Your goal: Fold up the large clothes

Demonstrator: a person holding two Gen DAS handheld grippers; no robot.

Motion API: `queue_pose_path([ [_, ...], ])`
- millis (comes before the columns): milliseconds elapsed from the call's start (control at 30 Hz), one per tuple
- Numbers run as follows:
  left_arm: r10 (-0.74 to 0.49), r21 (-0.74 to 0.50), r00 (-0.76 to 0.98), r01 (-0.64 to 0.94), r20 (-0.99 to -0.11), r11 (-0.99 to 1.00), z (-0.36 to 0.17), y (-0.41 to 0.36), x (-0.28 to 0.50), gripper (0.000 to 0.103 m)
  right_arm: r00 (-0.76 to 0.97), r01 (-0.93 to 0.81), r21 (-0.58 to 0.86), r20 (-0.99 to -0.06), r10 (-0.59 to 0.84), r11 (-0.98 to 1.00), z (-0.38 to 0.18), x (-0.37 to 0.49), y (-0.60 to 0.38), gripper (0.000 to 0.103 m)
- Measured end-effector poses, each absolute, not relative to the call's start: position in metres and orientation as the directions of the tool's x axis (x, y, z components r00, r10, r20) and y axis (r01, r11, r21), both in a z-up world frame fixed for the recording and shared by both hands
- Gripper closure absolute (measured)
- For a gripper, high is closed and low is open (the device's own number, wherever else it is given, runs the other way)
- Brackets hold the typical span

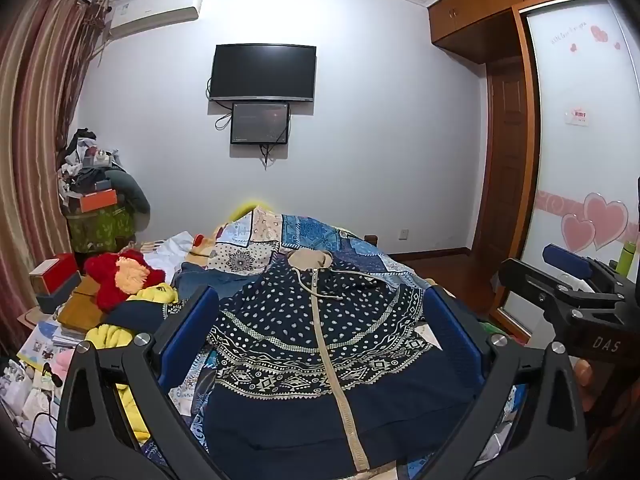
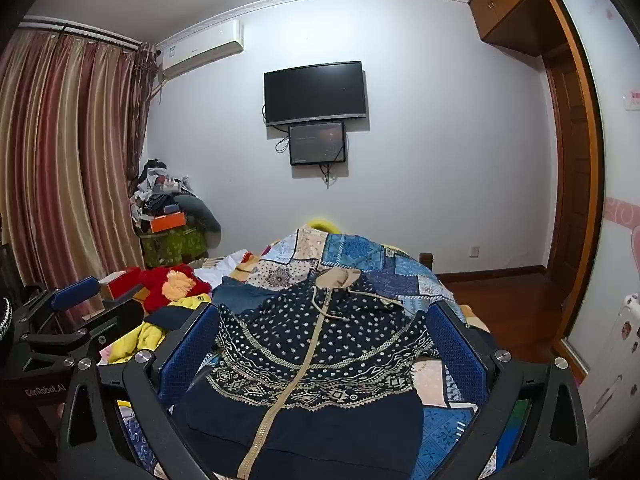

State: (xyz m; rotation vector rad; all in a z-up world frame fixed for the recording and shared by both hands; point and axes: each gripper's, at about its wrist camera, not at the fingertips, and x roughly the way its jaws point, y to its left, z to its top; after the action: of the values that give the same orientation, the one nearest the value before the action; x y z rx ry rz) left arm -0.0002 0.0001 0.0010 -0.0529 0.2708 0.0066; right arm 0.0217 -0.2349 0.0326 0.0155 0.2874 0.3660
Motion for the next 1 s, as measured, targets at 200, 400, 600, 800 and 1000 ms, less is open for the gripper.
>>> queue_pose_path([
  [200,-0.002,-0.052,0.963,-0.013,-0.269,0.999,0.003,0.001,0.001,0.0,0.894,-0.35,0.067,-0.274,0.354,0.934,0.033,0.023,-0.235,0.0],
  [400,0.002,-0.051,0.963,-0.016,-0.269,0.999,0.0,-0.001,0.0,0.0,0.893,-0.35,0.068,-0.276,0.355,0.934,0.032,0.022,-0.235,0.0],
  [600,0.002,-0.059,0.961,-0.019,-0.276,0.998,-0.003,0.002,-0.001,0.0,0.892,-0.348,0.068,-0.284,0.352,0.935,0.029,0.024,-0.234,0.0],
  [800,0.004,-0.071,0.956,-0.026,-0.294,0.997,-0.01,0.013,0.011,0.0,0.89,-0.342,0.059,-0.3,0.344,0.938,0.019,0.03,-0.229,0.0],
  [1000,0.017,-0.066,0.952,-0.04,-0.307,0.997,-0.02,0.026,0.027,0.0,0.88,-0.342,0.04,-0.337,0.335,0.939,0.011,0.051,-0.212,0.0],
])
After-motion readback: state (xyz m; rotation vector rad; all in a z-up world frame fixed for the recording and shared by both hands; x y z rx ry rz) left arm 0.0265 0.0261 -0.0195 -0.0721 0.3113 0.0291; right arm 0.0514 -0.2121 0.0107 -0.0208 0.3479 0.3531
